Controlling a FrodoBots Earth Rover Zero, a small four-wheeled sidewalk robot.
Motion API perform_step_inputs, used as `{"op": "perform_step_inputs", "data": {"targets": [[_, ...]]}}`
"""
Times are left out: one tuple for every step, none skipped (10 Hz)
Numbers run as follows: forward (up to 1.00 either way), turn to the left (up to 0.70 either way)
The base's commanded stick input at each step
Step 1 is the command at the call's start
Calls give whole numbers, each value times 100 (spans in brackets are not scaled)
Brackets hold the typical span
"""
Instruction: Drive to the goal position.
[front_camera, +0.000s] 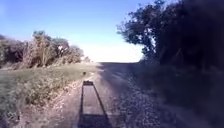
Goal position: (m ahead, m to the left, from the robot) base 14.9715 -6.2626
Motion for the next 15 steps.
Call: {"op": "perform_step_inputs", "data": {"targets": [[70, 0], [70, 0], [70, 0], [69, 0], [68, 0], [69, 0], [70, 0], [70, 0], [70, 0], [70, 0], [70, 0], [70, 0], [70, 0], [70, 0], [70, 0]]}}
